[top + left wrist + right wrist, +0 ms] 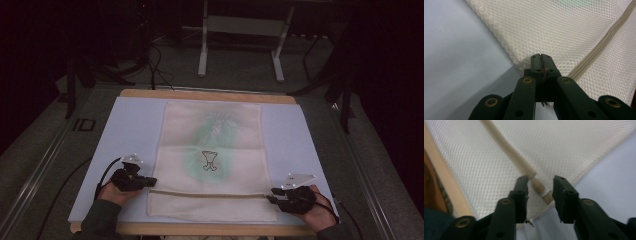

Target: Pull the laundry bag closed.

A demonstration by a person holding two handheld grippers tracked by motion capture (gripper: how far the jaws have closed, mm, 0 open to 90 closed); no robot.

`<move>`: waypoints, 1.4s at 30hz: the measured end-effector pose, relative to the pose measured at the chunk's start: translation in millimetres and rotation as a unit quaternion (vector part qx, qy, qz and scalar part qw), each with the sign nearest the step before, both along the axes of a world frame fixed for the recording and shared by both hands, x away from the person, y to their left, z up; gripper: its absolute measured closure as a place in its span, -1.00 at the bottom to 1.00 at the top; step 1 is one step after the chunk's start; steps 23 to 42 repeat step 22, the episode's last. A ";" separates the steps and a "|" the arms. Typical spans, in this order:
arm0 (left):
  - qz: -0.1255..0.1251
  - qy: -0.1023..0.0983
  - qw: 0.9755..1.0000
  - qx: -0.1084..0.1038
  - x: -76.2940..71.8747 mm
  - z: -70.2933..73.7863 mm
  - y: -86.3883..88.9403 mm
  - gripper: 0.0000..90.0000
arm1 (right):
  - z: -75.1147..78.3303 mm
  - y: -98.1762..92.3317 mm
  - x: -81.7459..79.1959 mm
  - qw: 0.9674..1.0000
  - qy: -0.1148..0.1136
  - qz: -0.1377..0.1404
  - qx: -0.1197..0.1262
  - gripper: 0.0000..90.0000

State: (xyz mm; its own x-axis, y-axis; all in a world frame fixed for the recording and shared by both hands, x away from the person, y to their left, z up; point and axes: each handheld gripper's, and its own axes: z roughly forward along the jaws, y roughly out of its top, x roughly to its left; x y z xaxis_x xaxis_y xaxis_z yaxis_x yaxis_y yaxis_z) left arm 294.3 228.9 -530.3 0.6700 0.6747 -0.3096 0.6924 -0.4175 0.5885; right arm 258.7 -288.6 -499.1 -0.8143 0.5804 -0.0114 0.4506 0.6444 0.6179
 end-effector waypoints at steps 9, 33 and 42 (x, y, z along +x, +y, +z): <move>-0.006 -0.009 1.000 0.011 -0.6 1.6 -2.5 0.97 | -2.0 -3.7 5.5 0.998 -0.035 -0.040 0.024 0.27; 0.002 -0.050 0.998 0.031 -1.7 6.6 -5.8 0.82 | -25.7 -14.9 29.6 0.986 -0.062 -0.150 0.033 0.23; 0.002 -0.050 0.998 0.031 -1.7 6.6 -5.8 0.82 | -25.7 -14.9 29.6 0.986 -0.062 -0.150 0.033 0.23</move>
